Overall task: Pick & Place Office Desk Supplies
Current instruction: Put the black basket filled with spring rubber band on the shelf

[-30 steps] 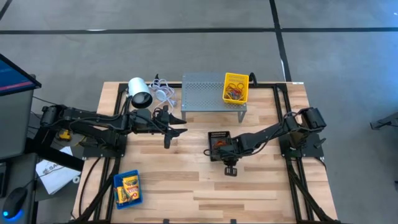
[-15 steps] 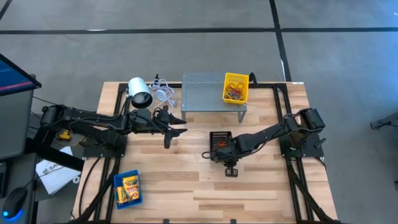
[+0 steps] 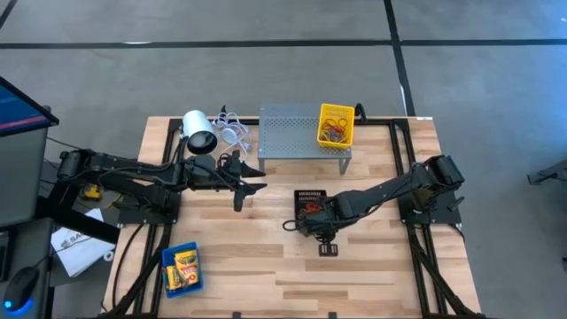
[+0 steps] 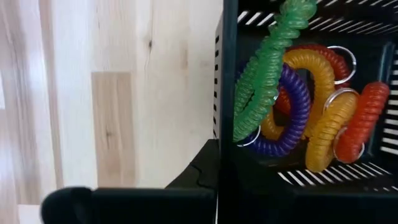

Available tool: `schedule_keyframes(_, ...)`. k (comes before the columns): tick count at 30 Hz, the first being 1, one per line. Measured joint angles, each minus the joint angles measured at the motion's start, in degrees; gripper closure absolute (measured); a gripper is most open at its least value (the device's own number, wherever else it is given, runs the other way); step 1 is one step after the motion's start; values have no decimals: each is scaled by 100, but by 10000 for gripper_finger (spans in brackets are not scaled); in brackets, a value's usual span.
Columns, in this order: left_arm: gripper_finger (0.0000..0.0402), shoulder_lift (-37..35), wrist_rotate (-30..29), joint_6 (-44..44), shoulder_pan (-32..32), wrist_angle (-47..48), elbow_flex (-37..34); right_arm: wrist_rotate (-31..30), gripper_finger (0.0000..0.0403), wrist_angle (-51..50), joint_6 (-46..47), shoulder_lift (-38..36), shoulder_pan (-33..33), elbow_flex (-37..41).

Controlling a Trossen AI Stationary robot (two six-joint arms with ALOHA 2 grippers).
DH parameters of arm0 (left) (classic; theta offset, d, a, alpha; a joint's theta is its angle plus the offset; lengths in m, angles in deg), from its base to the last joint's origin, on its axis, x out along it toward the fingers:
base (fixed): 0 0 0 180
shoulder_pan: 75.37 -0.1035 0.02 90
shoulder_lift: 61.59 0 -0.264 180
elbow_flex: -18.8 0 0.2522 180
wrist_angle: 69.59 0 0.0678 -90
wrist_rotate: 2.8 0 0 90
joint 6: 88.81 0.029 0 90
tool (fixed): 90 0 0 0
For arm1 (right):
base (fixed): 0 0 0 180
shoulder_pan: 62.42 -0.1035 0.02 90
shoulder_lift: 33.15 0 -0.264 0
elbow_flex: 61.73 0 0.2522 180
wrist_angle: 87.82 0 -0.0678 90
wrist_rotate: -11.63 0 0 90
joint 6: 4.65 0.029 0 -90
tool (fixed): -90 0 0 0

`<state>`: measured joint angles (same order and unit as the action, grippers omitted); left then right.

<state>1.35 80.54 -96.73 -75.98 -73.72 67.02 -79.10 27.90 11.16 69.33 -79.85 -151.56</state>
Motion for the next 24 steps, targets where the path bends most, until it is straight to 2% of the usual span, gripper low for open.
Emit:
schedule_keyframes(12, 243, 0, -4, 8, -1, 0, 0, -385, 403, -857, -81, -11, -201, -1143)
schedule_keyframes(16, 243, 0, -22, 9, 1, 2, 0, -692, 403, -1158, -126, -11, -252, -1552)
schedule_keyframes(24, 243, 0, -20, 9, -1, -9, 7, -881, 403, -1266, -626, -15, 0, -2116)
